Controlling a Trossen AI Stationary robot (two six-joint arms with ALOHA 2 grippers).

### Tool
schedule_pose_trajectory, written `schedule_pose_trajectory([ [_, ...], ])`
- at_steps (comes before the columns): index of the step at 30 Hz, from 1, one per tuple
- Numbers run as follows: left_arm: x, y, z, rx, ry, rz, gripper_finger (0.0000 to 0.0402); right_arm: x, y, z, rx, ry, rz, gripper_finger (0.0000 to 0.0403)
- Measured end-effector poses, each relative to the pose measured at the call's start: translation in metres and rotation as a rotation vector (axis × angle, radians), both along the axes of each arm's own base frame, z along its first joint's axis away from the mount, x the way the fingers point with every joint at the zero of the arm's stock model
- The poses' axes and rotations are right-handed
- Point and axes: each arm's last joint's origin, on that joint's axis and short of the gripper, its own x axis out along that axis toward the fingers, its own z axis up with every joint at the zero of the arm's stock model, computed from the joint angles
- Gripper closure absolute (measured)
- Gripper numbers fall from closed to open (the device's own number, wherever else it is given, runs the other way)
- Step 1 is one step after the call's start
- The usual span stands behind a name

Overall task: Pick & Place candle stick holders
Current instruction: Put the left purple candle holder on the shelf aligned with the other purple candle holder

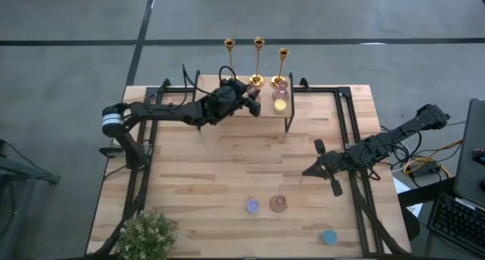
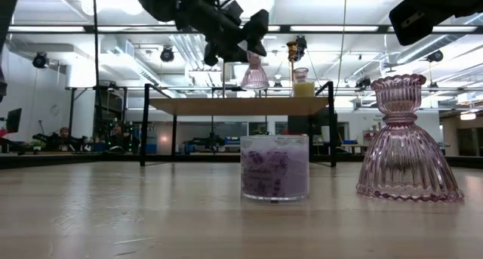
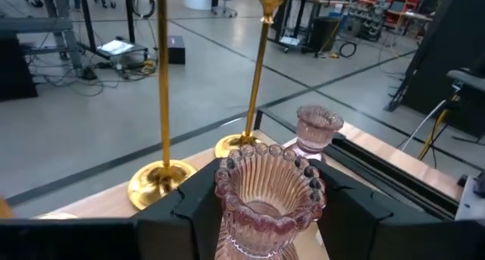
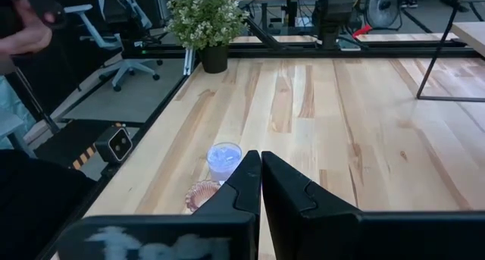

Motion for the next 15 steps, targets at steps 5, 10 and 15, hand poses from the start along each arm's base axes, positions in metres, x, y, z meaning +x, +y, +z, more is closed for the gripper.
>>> schedule_pose_trajectory([
  [5,0.008,0.007,-0.008,0.013,-0.041,0.013,0.0221,0.0,0.0,0.0,0.0,0.0,0.0,0.0394],
  [10,0.013,0.019,-0.019,0.026,-0.041,0.037,0.022,0.0,0.0,0.0,0.0,0.0,0.0,0.0394],
  [15,0.016,0.03,-0.029,0.03,-0.041,0.062,0.022,0.0,0.0,0.0,0.0,0.0,0.0,0.0394],
])
